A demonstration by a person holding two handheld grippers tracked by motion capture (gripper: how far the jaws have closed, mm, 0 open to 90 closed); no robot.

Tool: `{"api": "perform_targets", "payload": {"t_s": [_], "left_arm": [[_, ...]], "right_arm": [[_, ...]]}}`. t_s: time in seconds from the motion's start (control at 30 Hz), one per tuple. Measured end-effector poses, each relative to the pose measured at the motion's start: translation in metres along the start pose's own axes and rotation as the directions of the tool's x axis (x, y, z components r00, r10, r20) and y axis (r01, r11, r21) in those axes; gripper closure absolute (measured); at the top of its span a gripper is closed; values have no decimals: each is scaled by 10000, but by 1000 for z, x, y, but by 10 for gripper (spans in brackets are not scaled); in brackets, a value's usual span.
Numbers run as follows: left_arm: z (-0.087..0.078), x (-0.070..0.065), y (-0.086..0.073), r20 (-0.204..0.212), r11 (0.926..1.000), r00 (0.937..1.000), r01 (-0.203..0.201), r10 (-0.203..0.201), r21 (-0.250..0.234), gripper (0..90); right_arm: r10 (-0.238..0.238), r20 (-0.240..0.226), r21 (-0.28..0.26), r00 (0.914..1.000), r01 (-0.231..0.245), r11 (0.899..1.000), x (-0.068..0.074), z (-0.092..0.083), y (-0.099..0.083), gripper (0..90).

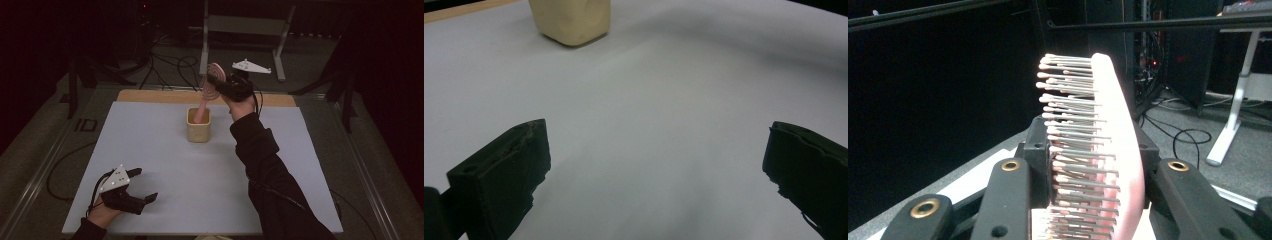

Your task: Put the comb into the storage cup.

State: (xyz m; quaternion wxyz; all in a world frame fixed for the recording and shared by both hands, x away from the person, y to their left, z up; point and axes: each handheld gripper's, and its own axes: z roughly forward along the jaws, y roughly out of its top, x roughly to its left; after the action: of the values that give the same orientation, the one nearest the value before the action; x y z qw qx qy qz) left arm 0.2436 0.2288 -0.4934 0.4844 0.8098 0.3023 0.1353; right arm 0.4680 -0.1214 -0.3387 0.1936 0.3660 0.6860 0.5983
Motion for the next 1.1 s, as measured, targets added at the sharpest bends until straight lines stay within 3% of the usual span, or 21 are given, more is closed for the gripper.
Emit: {"api": "perform_targets", "payload": {"t_s": [0.27, 1.1], "left_arm": [[1, 0, 0, -8, 10000, 10000, -7, 7, 28, 1], [1, 0, -1, 66, 10000, 10000, -47, 47, 25, 1]], "right_arm": [[375, 33, 259, 9993, -376, 9990, -5, 8, -16, 645], [740, 172, 931, 9971, -753, 9928, -9, 23, -55, 645]]}}
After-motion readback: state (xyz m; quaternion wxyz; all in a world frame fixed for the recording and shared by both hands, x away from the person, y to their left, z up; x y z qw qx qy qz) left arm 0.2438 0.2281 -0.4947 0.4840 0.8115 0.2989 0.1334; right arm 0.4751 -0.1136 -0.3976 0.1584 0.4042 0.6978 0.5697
